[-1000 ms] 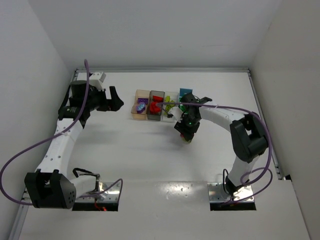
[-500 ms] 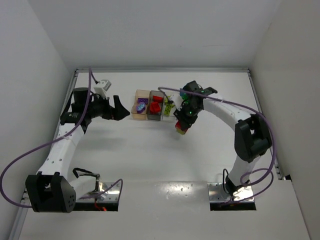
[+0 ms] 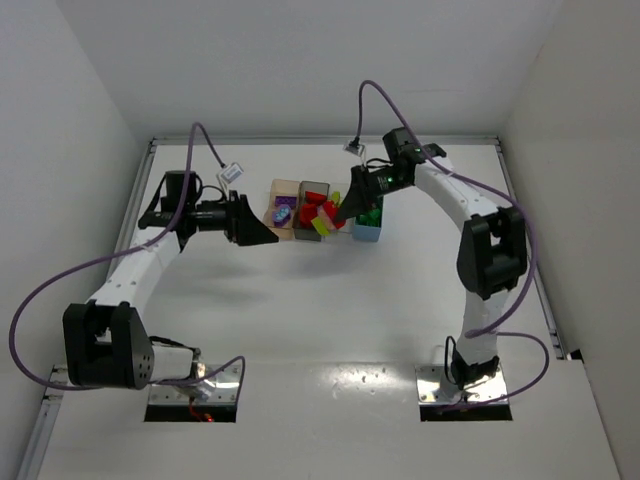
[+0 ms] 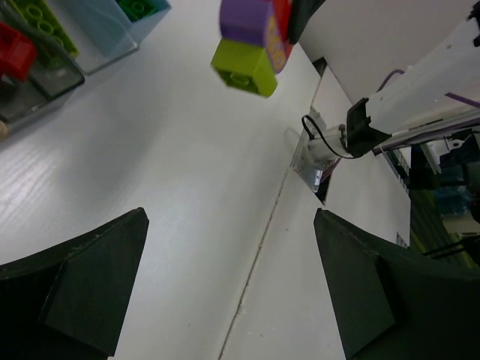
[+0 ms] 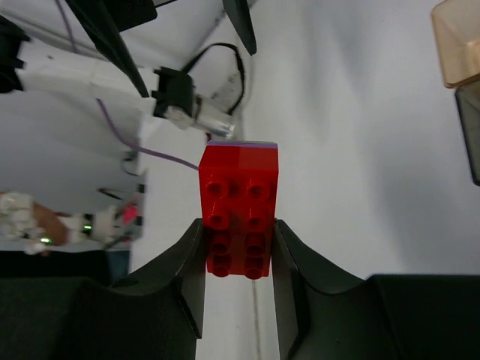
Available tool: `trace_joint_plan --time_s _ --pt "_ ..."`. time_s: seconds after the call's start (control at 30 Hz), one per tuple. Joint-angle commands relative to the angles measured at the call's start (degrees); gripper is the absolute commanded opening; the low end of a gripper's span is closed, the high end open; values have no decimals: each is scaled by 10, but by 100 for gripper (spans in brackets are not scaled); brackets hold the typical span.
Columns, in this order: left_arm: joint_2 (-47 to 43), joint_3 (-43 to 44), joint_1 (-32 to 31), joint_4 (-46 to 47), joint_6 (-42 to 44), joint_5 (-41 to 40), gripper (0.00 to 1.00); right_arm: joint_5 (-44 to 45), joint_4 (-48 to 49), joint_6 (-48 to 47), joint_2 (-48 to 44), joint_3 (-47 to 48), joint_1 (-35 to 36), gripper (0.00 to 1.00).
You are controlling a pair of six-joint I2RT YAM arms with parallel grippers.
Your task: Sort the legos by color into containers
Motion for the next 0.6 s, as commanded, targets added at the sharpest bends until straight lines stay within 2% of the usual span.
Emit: trace_joint_plan --time_s 0.0,0.13,0.37,0.57 --pt "3 49 -6 54 9 34 100 -130 94 109 34 27 3 3" --pt "33 76 -11 59 9 28 100 -141 179 192 51 43 16 3" --pt "78 101 -58 65 9 10 94 -129 459 396 51 32 39 3" --pt "94 117 -63 76 9 15 93 -124 474 415 51 32 50 3"
